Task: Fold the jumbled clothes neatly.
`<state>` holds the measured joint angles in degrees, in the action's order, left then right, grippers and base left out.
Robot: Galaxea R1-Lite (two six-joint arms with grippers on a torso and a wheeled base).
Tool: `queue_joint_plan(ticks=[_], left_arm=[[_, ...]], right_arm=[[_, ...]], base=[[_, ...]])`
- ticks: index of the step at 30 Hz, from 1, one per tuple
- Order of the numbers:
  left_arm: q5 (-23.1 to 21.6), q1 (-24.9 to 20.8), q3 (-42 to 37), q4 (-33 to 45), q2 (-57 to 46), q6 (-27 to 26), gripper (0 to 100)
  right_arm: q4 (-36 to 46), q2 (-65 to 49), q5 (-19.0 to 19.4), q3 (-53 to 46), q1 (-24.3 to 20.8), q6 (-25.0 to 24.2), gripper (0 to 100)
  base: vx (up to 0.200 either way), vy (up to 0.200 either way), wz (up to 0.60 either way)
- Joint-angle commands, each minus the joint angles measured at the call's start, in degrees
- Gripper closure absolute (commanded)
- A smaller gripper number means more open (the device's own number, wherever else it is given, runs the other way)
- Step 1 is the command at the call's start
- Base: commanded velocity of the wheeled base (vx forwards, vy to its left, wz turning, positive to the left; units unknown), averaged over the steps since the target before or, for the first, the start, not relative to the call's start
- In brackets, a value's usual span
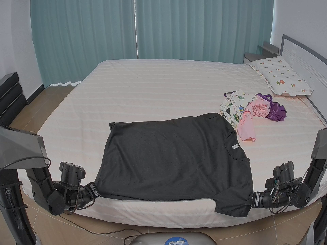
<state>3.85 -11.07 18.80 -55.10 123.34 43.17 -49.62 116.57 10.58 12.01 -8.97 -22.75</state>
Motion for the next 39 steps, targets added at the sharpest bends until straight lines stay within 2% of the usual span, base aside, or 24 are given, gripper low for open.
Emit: queue_joint_plan(ticks=[1,11,15,19,26,30,39], left_arm=[[-0.1,-0.1,0.0,-0.1,0.5,0.2,0],[0.0,1.4,3.7,-0.3,-2.6,0.7,0],[0.1,1.4,6.1,-0.3,-4.3,0.8,0],[0.1,1.5,7.0,-0.3,-4.3,1.5,0],[-0.2,1.5,7.0,-0.3,-3.5,2.5,0],[-0.2,1.5,6.4,-0.3,-3.5,2.4,0],[-0.2,1.4,6.4,-0.4,-2.1,2.4,0]], right_arm=[[-0.2,0.1,0.1,0.3,0.0,-0.4,0],[-0.3,-3.0,0.1,4.7,4.3,-1.8,0],[0.0,-4.1,-0.3,8.2,4.2,-7.4,0],[0.4,-3.4,-2.2,10.6,3.7,-10.3,0],[0.4,-2.0,-3.1,14.1,3.5,-11.5,0],[0.6,1.1,-5.8,18.7,3.5,-13.0,0],[0.5,8.9,-7.7,25.9,4.0,-12.5,0]], base=[[0.0,0.0,0.0],[0.0,0.0,0.0],[0.0,0.0,0.0],[0.0,0.0,0.0],[0.2,0.0,0.0],[0.2,0.0,0.0],[0.0,0.0,0.0]])
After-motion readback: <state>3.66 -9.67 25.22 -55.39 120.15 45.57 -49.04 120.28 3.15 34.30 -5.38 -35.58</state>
